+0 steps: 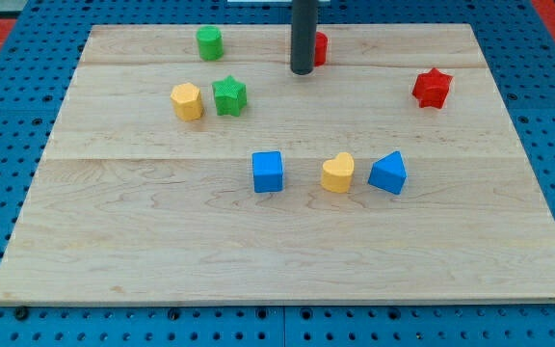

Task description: Place the yellow hexagon at the left side of the green star

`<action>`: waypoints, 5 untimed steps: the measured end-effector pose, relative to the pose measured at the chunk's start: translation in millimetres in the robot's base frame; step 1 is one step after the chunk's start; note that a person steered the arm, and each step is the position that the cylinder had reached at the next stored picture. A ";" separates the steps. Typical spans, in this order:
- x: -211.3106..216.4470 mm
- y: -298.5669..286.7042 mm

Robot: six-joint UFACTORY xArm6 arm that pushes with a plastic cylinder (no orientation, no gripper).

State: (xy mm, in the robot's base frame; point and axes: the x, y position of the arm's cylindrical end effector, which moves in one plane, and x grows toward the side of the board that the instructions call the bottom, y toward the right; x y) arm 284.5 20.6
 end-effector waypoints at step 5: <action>54.8 -101.6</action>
State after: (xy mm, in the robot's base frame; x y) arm 339.4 -81.0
